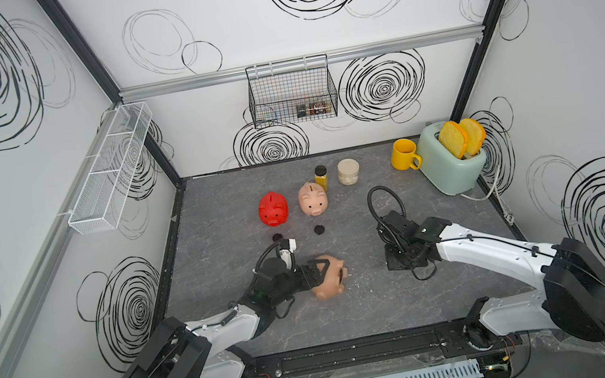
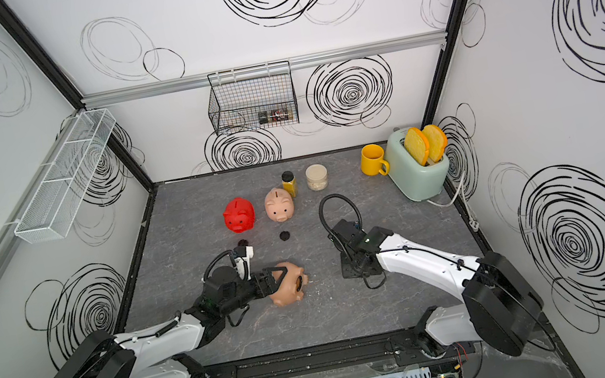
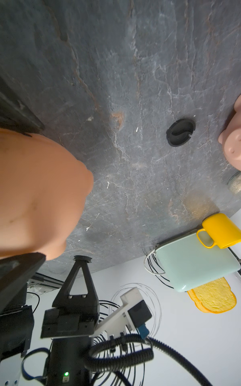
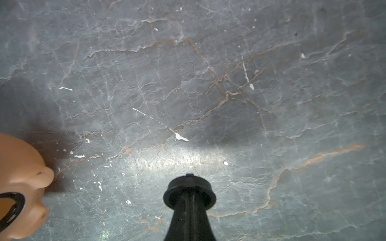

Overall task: Open piggy banks
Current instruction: Place the lid at the center of the board.

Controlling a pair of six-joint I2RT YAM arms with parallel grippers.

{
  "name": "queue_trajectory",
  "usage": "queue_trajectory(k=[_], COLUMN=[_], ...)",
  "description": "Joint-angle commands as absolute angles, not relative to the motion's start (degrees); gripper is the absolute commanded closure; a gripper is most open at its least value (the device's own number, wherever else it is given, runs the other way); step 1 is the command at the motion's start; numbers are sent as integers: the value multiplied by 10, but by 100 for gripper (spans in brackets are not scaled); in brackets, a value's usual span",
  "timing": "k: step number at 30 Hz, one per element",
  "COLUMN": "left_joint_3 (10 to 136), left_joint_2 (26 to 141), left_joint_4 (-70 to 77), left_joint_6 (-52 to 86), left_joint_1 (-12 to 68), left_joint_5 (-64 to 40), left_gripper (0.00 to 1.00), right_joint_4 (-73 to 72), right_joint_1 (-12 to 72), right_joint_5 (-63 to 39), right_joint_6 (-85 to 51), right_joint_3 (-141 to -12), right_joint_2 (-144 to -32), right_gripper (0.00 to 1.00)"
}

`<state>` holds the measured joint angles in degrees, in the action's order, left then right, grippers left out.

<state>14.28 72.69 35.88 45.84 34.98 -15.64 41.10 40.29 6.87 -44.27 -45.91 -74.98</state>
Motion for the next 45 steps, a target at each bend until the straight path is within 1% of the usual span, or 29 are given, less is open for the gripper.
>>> queue_trajectory(k=[1, 4, 15, 20, 22, 27, 29, 35, 37, 40, 43, 45], left_joint_3=[128, 129, 134, 130, 129, 130, 131, 139, 146, 156, 171, 177], left_joint_2=[739, 737, 734, 732, 730, 727, 725, 710, 697, 673, 652, 634], left_joint_4=[251, 250, 241, 245, 244, 238, 237, 225, 209, 188, 162, 148], left_joint_6=[440, 441, 439, 443, 444, 441, 442, 445, 442, 439, 435, 434], left_joint_1=[357, 359, 363, 366, 367, 367, 367, 368, 368, 367, 365, 363], left_joint_5=[-147, -147, -144, -144, -143, -141, -141, -146, -144, -145, -148, -151], left_gripper=[9, 9, 9, 9, 9, 9, 9, 8, 9, 8, 8, 8], right_joint_4=[450, 452, 442, 436, 433, 427, 427, 439, 426, 345, 291, 278], right_joint_1=[382, 357, 340, 338, 338, 335, 333, 334, 334, 333, 346, 377], right_joint_5=[44, 16, -3, -8, -8, -10, -13, -13, -29, -98, -125, -99], right_joint_6=[-428, -413, -404, -399, -401, -405, -407, -406, -399, -385, -405, -431], right_joint_3=[-454, -448, -433, -428, -425, -419, -417, -429, -429, -402, -391, -402], right_joint_2=[-749, -769, -818, -835, -836, -832, -827, -770, -741, -706, -697, -689], right_gripper=[100, 100, 100, 96, 93, 76, 72, 72, 67, 59, 60, 60])
